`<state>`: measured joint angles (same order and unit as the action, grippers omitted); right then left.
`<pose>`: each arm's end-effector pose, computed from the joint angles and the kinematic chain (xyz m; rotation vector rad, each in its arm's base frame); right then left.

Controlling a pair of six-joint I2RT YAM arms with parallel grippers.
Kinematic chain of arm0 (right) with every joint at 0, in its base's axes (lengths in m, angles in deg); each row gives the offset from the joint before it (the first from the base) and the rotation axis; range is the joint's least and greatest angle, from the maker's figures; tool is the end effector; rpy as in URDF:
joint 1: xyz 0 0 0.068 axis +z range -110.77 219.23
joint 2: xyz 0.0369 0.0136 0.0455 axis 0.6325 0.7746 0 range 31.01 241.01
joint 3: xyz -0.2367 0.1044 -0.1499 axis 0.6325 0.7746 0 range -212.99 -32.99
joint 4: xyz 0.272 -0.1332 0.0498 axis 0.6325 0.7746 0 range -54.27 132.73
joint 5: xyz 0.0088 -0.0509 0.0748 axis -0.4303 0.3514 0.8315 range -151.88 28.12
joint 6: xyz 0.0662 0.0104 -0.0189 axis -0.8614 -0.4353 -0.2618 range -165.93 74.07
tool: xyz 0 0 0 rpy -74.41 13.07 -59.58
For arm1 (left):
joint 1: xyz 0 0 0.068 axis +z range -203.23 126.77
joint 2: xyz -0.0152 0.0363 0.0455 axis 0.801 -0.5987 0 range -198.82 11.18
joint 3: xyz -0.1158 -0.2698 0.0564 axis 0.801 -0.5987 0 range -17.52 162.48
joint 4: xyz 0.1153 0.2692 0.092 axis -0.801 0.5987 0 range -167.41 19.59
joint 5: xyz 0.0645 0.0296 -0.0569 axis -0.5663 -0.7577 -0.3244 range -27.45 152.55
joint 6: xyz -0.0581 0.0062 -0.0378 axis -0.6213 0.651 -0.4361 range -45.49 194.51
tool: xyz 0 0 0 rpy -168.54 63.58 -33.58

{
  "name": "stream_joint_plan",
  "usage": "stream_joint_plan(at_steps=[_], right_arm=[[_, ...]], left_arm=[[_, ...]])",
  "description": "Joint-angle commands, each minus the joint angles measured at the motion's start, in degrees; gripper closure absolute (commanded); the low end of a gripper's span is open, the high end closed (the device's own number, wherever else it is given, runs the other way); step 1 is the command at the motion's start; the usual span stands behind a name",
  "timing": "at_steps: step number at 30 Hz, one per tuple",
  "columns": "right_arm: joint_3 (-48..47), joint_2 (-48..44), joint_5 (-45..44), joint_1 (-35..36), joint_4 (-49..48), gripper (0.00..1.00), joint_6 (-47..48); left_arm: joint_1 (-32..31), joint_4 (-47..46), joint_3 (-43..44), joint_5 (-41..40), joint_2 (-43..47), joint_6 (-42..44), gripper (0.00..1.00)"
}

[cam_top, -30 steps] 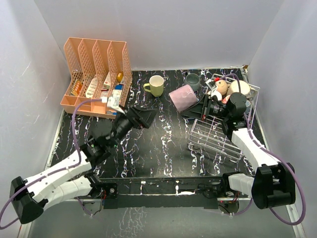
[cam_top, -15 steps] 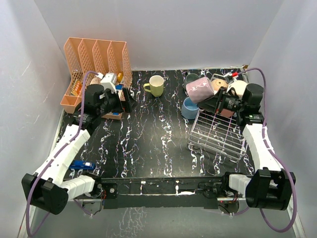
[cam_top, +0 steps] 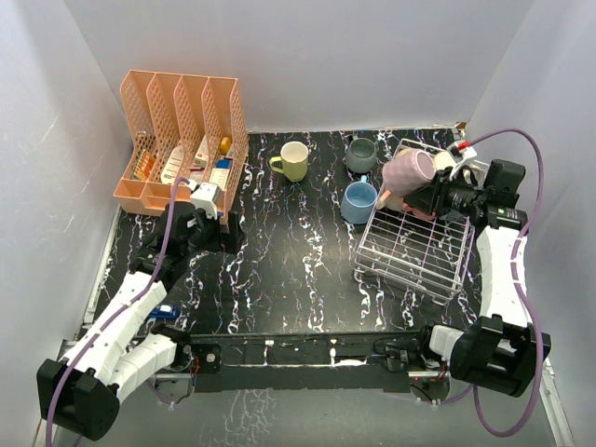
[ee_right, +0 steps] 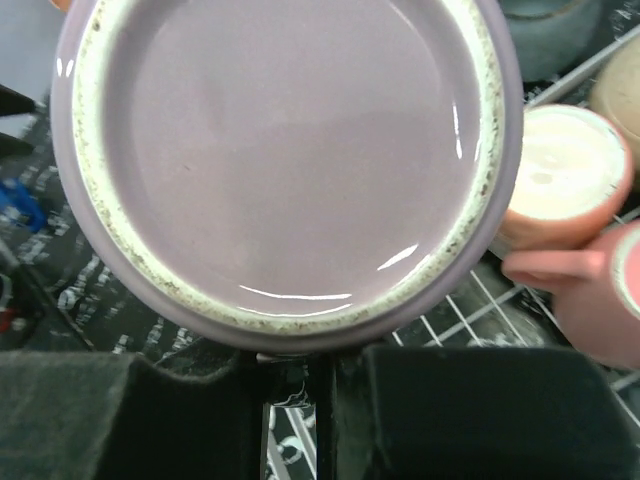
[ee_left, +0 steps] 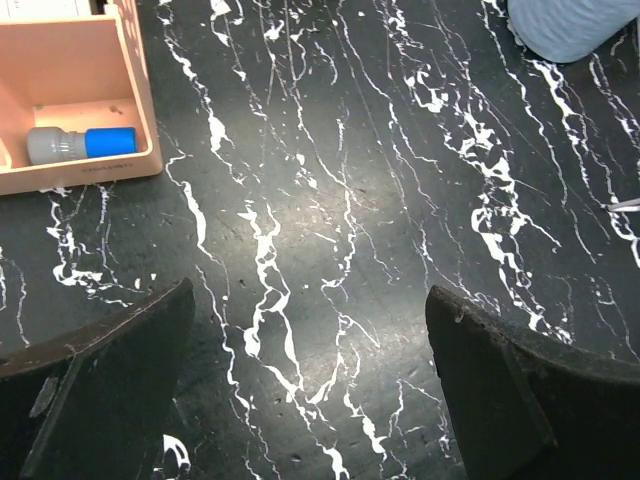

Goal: Load the cups into the dish rack
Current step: Turn the cup upside down in the dish rack.

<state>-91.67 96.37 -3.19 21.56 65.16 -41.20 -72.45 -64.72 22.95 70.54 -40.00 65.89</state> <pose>0.2817 -0.0390 0.3425 -0.3259 1.9514 0.8612 0.2392 -0.0917 0.2930 0.2763 1.9841 -0.4519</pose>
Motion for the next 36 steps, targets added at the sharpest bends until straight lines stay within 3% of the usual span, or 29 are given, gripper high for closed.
stream_joint_plan(at_steps=[1,19,36], right_arm=[[-3.43,-1.44,-5.99,-0.4,7.76,0.92,14.93],[8.68,-2.89,-16.33,-0.19,8.32,0.92,23.29],[14.21,-2.55,-28.93,8.59,-2.78,0.92,18.26]], left_arm=[[0.33,-1.93,-0.27,-3.01,1.08,1.86,0.03],[0.32,-0.81,-0.96,-5.94,2.59,2.45,0.03],[0.31,-0.83,-1.11,-5.97,1.94,2.63,0.03]])
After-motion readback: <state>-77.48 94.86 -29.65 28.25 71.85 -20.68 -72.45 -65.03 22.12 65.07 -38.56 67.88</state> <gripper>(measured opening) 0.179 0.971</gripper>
